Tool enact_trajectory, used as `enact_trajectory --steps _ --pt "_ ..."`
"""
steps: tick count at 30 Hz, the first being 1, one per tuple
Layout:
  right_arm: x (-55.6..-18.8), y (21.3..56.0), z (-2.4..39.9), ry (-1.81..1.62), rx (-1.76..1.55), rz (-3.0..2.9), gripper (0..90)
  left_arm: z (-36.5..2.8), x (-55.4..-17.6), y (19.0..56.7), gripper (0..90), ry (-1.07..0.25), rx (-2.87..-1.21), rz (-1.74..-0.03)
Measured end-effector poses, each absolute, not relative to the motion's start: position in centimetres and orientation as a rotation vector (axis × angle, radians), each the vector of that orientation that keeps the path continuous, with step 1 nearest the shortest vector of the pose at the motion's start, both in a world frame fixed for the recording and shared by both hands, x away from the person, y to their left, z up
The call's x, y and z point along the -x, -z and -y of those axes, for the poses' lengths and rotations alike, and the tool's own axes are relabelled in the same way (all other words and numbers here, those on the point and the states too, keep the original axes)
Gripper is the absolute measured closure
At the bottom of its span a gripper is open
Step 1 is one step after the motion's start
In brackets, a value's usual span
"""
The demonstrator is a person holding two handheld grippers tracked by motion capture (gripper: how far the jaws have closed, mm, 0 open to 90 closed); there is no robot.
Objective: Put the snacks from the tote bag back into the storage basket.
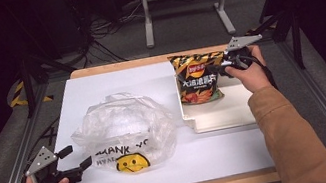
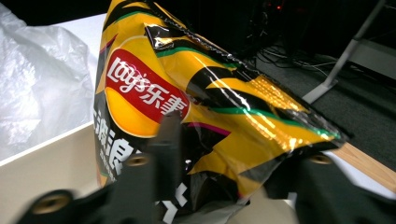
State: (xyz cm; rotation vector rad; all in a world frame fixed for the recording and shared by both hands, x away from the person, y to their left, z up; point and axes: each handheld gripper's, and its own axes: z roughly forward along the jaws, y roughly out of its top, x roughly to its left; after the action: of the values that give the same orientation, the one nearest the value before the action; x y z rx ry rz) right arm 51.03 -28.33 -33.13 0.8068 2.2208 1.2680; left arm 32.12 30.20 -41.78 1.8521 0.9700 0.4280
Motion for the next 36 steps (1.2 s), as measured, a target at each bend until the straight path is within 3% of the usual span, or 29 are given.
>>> enact_trajectory --steps 3,8,22,36 --pt "-51.0 33.2 28.6 -1.271 -0.832 -2.188 38.4 -30.1 -32.2 41.7 14.8 -0.43 -1.855 -0.962" --pt "-50.6 33.2 29.2 -1.319 -0.875 -2.135 26.3 -30.0 -32.4 41.7 14.7 -0.424 -1.853 -0.962" --pt "-47.9 30.8 31.1 -1.353 -0.891 -2.061 20.0 -29.7 -32.8 41.3 14.5 -0.426 -1.849 -0.939" --pt "-42.5 28.7 32.2 -1.451 -0.851 -2.062 19.0 -29.7 -32.4 40.4 14.1 -0.418 -1.84 -0.934"
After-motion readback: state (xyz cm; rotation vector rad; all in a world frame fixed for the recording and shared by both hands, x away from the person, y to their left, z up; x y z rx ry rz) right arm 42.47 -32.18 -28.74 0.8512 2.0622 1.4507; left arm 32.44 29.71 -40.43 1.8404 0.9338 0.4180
